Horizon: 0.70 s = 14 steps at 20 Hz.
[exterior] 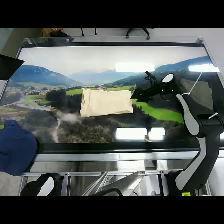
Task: Fold the shirts.
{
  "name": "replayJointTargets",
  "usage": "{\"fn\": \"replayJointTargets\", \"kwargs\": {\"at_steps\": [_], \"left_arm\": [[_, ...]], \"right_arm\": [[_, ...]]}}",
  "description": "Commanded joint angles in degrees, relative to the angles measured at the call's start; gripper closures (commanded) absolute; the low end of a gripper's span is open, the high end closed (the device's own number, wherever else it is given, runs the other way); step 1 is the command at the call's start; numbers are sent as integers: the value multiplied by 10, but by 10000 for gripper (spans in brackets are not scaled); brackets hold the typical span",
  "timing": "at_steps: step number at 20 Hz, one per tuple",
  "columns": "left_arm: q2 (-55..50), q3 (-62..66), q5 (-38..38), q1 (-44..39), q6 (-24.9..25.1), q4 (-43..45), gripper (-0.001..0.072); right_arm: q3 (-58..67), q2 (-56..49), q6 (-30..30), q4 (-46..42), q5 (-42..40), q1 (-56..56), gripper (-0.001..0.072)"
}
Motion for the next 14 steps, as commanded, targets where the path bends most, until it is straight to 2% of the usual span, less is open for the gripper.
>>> {"fn": "replayJointTargets", "kwargs": {"at_steps": [1,4,5,6,8,11,14], "left_arm": [[0,0,-1,1,0,-5,692],[0,0,-1,1,0,-5,692],[0,0,-1,1,0,-5,692],[0,0,-1,1,0,-5,692],[0,0,-1,1,0,-5,692],[0,0,-1,1,0,-5,692],[0,0,-2,1,0,-5,692]], "right_arm": [[-6,-30,-37,78,9,10,205],[-6,-40,-43,87,7,29,208],[-6,-42,-50,93,7,35,285],[-6,-42,-68,111,9,41,479],[-6,-38,-113,191,22,43,685],[16,3,-141,277,17,22,685],[86,50,-123,312,-9,-35,685]]}}
